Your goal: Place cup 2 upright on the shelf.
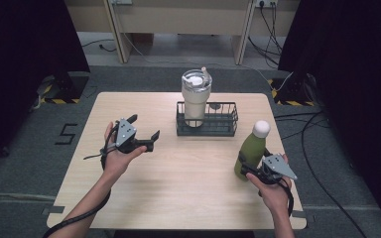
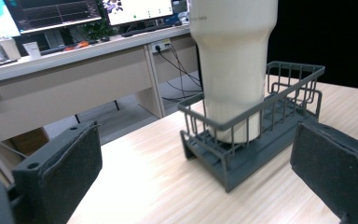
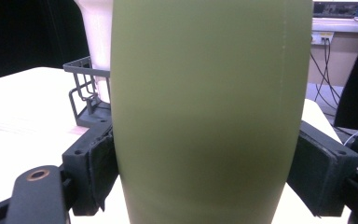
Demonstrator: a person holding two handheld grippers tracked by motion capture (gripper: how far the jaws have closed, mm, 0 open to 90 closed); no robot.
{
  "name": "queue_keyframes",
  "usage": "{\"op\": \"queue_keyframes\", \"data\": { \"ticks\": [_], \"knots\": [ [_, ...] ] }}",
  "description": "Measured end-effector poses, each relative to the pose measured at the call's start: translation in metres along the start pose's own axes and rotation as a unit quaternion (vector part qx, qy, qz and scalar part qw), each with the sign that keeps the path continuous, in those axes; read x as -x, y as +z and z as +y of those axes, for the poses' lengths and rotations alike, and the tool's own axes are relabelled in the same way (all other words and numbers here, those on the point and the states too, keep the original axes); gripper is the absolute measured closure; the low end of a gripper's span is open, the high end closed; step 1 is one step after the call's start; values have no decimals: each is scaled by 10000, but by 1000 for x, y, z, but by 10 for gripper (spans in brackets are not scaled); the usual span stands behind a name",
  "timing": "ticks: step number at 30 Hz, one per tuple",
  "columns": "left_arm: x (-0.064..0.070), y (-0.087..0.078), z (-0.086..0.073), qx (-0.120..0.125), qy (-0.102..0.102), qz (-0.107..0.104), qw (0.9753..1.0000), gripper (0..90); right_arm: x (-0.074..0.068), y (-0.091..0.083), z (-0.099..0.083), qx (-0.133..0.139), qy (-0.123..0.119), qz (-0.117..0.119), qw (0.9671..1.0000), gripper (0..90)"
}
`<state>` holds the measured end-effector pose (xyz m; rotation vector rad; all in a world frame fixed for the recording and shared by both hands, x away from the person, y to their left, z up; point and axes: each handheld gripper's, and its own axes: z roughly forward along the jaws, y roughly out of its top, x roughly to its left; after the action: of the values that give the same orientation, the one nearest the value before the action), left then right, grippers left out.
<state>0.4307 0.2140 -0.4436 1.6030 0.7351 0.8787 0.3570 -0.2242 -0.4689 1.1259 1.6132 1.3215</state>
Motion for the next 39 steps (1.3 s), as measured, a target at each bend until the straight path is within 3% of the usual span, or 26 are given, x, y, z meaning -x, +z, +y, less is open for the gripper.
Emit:
{"op": "queue_keyframes", "data": {
  "ticks": [5, 12, 19, 30, 39],
  "knots": [
    [-2, -16, -7, -6, -4, 148, 9999, 5, 0, 0, 0, 5, 3, -17, 10000, 204],
    [0, -34, -18, 117, -169, 187, 9996, 4, 0, -1, 0, 18, -30, 8, 10000, 206],
    [3, -46, -27, 80, -232, 236, 9994, 0, 0, -1, 1, -10, -33, 27, 10000, 208],
    [1, -51, -35, -9, -346, 305, 9989, 2, -1, 0, 6, -84, 21, 86, 9999, 210],
    [-1, -52, -41, -105, -358, 344, 9987, 5, 2, 2, 24, 145, 32, 24, 9999, 210]
  ]
}}
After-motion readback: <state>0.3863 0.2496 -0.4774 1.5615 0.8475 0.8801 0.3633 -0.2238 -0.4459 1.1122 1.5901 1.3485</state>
